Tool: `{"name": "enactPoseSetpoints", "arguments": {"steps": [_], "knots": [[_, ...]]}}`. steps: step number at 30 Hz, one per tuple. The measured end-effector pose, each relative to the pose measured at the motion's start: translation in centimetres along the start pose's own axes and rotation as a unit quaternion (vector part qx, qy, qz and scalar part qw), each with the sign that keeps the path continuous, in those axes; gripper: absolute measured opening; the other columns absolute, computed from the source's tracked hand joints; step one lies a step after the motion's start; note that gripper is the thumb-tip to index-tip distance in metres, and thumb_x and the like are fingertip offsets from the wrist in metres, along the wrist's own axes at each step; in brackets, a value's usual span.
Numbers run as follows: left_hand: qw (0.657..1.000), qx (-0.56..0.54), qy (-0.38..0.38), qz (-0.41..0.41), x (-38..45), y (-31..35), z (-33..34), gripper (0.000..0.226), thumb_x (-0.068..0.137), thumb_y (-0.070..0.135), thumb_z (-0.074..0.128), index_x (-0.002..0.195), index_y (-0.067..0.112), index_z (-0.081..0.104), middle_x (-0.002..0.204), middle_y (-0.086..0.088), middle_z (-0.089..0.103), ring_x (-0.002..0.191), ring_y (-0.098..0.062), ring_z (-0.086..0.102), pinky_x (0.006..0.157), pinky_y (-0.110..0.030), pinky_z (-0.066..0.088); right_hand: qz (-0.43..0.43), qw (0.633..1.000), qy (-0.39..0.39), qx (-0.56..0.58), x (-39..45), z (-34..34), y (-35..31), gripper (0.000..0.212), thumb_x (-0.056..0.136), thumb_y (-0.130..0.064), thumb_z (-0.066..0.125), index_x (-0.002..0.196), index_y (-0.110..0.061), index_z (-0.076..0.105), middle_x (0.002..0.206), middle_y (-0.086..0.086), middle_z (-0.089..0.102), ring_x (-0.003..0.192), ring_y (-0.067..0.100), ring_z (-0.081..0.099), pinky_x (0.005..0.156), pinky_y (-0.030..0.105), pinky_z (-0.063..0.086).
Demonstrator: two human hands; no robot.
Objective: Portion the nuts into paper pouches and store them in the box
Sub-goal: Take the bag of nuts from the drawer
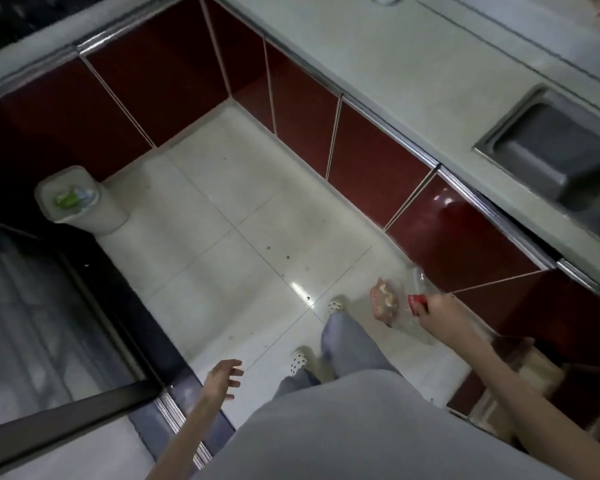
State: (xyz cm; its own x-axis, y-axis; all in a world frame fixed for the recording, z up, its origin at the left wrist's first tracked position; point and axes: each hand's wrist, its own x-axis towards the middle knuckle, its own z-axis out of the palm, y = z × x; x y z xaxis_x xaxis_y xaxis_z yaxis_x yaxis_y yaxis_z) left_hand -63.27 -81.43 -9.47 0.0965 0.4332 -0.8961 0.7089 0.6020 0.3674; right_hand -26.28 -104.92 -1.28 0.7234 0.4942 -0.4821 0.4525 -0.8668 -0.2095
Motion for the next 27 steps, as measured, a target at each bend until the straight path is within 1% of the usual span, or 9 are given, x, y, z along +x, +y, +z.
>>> {"name": "enactPoseSetpoints", "arguments": {"steps": [3,7,9,12,15,17,20,23,27], "knots": [[0.999,-0.028,0.011,-0.022,0.5,-0.7,-0.7,0.017,0.095,0.016,0.048,0.095,0.009,0.063,0.08,-0.006,0.061,0.064,-0.02,0.05,0.057,-0.025,0.032,0.0,0.999,-0.048,-0.007,1.0,1.2,-1.3,0.024,0.092,-0.02,0.053,0.085,0.0,0.064,0.084,0.02,0.069,0.078,0.034,0.064,0.066,0.036,0.045],[0.999,-0.037,0.019,-0.025,2.1,2.0,-1.5,0.019,0.096,0.014,0.044,0.098,0.009,0.062,0.084,-0.008,0.062,0.067,-0.021,0.051,0.058,-0.024,0.032,0.024,0.993,-0.115,0.003,2.7,3.2,-1.6,0.023,0.093,-0.025,0.053,0.074,-0.012,0.06,0.08,0.013,0.07,0.072,0.028,0.064,0.06,0.029,0.043],[0.999,-0.045,0.027,-0.012,2.9,4.6,-2.1,0.02,0.098,0.012,0.041,0.1,0.009,0.061,0.087,-0.01,0.061,0.068,-0.022,0.051,0.058,-0.024,0.032,0.031,0.989,-0.145,-0.005,4.0,3.8,-1.8,0.022,0.092,-0.023,0.053,0.081,-0.01,0.065,0.085,0.013,0.072,0.077,0.027,0.066,0.064,0.029,0.045],[0.997,-0.06,0.043,0.005,3.8,9.4,-3.2,0.019,0.098,0.012,0.042,0.1,0.009,0.061,0.084,-0.008,0.06,0.066,-0.021,0.05,0.057,-0.025,0.031,0.048,0.98,-0.191,-0.027,6.1,3.8,-2.4,0.021,0.091,-0.019,0.052,0.093,-0.007,0.069,0.095,0.011,0.072,0.087,0.026,0.067,0.071,0.029,0.048],[0.996,-0.065,0.059,0.03,5.1,13.9,-4.4,0.019,0.098,0.012,0.043,0.101,0.009,0.062,0.087,-0.008,0.06,0.066,-0.021,0.05,0.056,-0.025,0.031,0.046,0.97,-0.236,-0.043,8.6,3.2,-3.4,0.027,0.092,-0.023,0.048,0.091,-0.008,0.07,0.099,0.011,0.071,0.09,0.024,0.067,0.069,0.027,0.045],[0.995,-0.056,0.069,0.044,5.8,16.7,-5.1,0.021,0.098,0.013,0.043,0.103,0.009,0.062,0.09,-0.009,0.062,0.07,-0.022,0.052,0.058,-0.027,0.034,0.039,0.968,-0.243,-0.042,10.6,2.5,-4.3,0.03,0.093,-0.028,0.047,0.09,-0.008,0.069,0.098,0.01,0.071,0.089,0.023,0.067,0.067,0.025,0.043],[0.992,-0.053,0.084,0.072,7.2,19.7,-5.8,0.023,0.1,0.012,0.04,0.108,0.008,0.061,0.094,-0.01,0.062,0.074,-0.023,0.053,0.058,-0.027,0.035,0.035,0.969,-0.242,-0.044,14.2,0.9,-6.2,0.027,0.091,-0.026,0.049,0.09,-0.009,0.069,0.096,0.009,0.072,0.087,0.023,0.068,0.069,0.027,0.048],[0.991,-0.077,0.092,0.055,7.6,21.4,-6.3,0.022,0.101,0.011,0.039,0.108,0.007,0.059,0.094,-0.011,0.061,0.074,-0.024,0.052,0.057,-0.028,0.034,0.009,0.974,-0.22,-0.047,18.2,-1.3,-9.1,0.021,0.091,-0.02,0.049,0.082,-0.011,0.067,0.093,0.012,0.072,0.083,0.026,0.067,0.065,0.028,0.047],[0.991,-0.1,0.089,0.028,8.5,22.2,-5.9,0.024,0.1,0.009,0.039,0.111,0.004,0.06,0.098,-0.015,0.061,0.076,-0.026,0.051,0.058,-0.028,0.034,-0.04,0.983,-0.173,-0.043,24.1,-4.2,-13.5,0.027,0.093,-0.026,0.05,0.085,-0.006,0.067,0.09,0.019,0.071,0.082,0.033,0.067,0.063,0.031,0.045]]}}
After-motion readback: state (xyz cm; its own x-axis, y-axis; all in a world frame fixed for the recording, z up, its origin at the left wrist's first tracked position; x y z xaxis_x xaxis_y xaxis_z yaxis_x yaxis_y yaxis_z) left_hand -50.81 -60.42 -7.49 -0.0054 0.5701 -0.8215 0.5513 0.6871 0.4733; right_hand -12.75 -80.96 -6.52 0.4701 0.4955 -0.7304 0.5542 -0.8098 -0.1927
